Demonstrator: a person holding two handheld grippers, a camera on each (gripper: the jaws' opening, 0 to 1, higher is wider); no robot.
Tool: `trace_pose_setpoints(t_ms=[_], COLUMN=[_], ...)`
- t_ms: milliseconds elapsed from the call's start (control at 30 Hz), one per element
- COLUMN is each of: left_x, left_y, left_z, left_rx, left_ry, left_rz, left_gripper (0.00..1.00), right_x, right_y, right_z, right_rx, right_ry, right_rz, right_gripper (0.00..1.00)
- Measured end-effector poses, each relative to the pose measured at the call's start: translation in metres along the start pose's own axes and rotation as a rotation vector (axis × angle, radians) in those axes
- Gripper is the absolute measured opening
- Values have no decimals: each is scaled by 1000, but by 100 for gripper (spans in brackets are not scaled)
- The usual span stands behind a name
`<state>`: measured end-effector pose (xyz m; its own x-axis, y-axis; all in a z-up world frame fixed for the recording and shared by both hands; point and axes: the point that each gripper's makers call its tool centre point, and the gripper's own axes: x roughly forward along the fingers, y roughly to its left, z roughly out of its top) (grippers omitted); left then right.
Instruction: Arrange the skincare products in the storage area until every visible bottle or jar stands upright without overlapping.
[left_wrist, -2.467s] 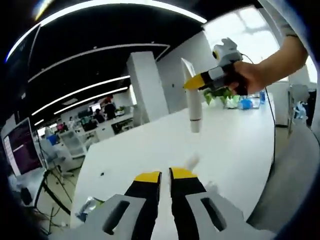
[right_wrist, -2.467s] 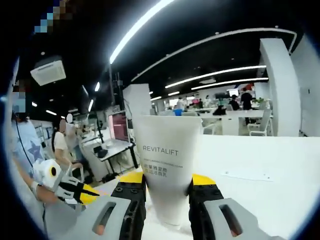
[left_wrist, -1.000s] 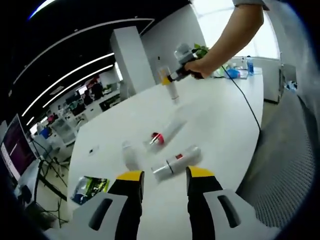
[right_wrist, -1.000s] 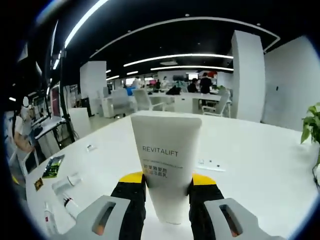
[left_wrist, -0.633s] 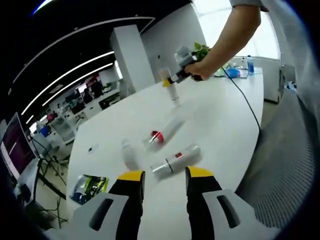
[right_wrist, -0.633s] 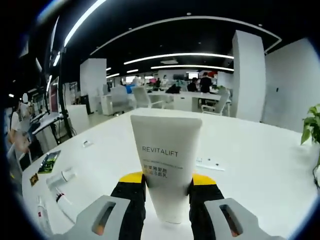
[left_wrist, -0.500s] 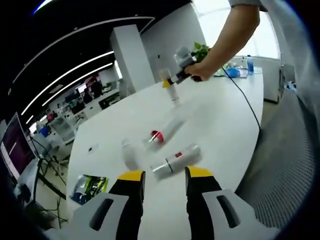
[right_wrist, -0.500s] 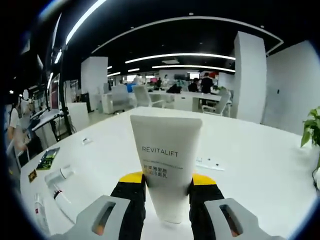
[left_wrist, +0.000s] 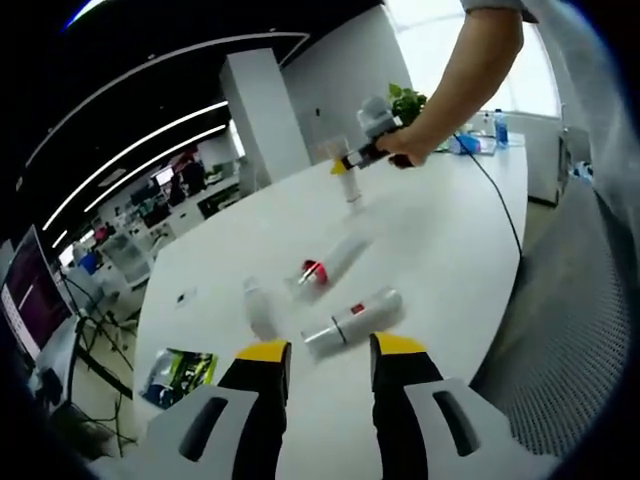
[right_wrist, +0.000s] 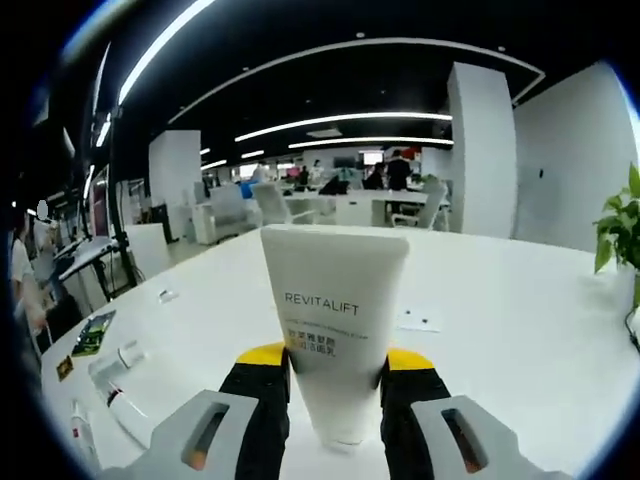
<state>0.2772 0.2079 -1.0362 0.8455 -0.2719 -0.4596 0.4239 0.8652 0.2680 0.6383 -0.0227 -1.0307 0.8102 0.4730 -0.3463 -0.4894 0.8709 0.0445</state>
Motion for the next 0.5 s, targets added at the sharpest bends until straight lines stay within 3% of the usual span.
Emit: trace_pose_setpoints(t_ms=[300,500], left_x=[-1,-2], left_y=[1,2], left_z=[2,3], left_rx=[4,9], left_ry=[-8,-18], left_rz=[8,15], left_gripper=[31,32], right_x=[-10,-30], right_y=[6,20], right_z=[-6,-17], right_rx=[2,66], right_ry=[46,93], right_rz=[0,3], right_gripper=[34,43])
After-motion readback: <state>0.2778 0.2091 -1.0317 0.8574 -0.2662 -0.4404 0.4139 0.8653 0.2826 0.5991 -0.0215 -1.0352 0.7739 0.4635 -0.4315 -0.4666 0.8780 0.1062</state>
